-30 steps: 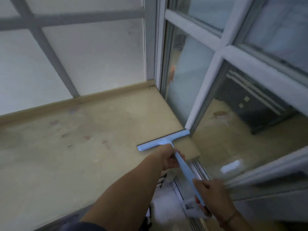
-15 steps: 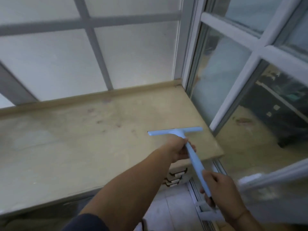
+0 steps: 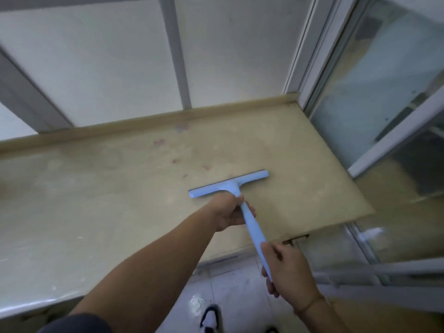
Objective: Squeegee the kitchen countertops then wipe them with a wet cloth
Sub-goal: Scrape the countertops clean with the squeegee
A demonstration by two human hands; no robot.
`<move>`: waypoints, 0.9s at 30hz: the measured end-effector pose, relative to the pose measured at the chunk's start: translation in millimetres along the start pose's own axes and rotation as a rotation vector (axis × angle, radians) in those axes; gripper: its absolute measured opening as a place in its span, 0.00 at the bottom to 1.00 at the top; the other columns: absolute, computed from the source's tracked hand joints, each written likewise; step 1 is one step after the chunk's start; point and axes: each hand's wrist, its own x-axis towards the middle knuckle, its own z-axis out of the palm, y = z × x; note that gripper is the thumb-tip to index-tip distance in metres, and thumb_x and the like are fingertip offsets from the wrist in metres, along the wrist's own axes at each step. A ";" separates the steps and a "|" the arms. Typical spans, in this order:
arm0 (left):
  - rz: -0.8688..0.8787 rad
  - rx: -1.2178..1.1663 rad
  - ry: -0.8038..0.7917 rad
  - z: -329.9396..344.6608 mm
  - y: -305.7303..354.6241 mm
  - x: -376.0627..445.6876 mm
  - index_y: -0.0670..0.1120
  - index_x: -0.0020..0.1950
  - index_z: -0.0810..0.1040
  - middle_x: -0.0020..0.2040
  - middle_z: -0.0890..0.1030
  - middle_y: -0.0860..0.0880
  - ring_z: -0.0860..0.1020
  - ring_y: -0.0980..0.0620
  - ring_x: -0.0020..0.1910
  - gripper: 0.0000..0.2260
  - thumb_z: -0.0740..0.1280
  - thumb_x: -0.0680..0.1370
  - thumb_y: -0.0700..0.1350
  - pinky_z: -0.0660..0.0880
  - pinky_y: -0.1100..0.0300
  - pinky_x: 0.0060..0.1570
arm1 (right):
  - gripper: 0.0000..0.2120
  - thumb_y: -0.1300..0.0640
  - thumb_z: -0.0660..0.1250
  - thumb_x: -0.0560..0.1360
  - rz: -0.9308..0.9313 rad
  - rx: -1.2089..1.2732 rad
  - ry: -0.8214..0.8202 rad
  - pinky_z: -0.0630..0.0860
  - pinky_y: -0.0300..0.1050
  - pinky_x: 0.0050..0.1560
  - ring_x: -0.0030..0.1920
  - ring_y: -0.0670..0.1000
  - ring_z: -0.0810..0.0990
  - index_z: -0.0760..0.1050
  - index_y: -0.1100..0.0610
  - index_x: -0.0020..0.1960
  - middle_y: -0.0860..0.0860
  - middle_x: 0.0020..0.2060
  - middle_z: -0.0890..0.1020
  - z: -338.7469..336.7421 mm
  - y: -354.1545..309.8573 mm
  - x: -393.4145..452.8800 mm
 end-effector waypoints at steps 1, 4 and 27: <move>-0.029 0.009 -0.018 -0.2 -5.3 0.3 0.37 0.47 0.74 0.40 0.80 0.41 0.81 0.45 0.40 0.13 0.56 0.84 0.43 0.80 0.51 0.43 | 0.19 0.54 0.61 0.80 0.030 0.005 -0.001 0.67 0.40 0.20 0.18 0.54 0.72 0.76 0.63 0.34 0.55 0.23 0.76 0.4 4.6 -5.8; -0.083 -0.004 -0.058 4.7 -26.2 -3.7 0.36 0.49 0.74 0.40 0.80 0.40 0.81 0.44 0.38 0.12 0.57 0.83 0.42 0.80 0.54 0.34 | 0.16 0.53 0.62 0.80 0.113 -0.017 -0.015 0.68 0.40 0.23 0.20 0.54 0.74 0.80 0.59 0.39 0.56 0.25 0.79 -4.6 18.2 -28.5; 0.047 0.007 0.044 -93.7 -3.5 -49.7 0.39 0.46 0.75 0.34 0.82 0.44 0.81 0.48 0.39 0.13 0.57 0.84 0.43 0.79 0.54 0.46 | 0.17 0.53 0.61 0.81 -0.008 0.069 -0.061 0.68 0.41 0.21 0.19 0.53 0.71 0.78 0.64 0.42 0.58 0.26 0.77 92.6 -33.6 -31.7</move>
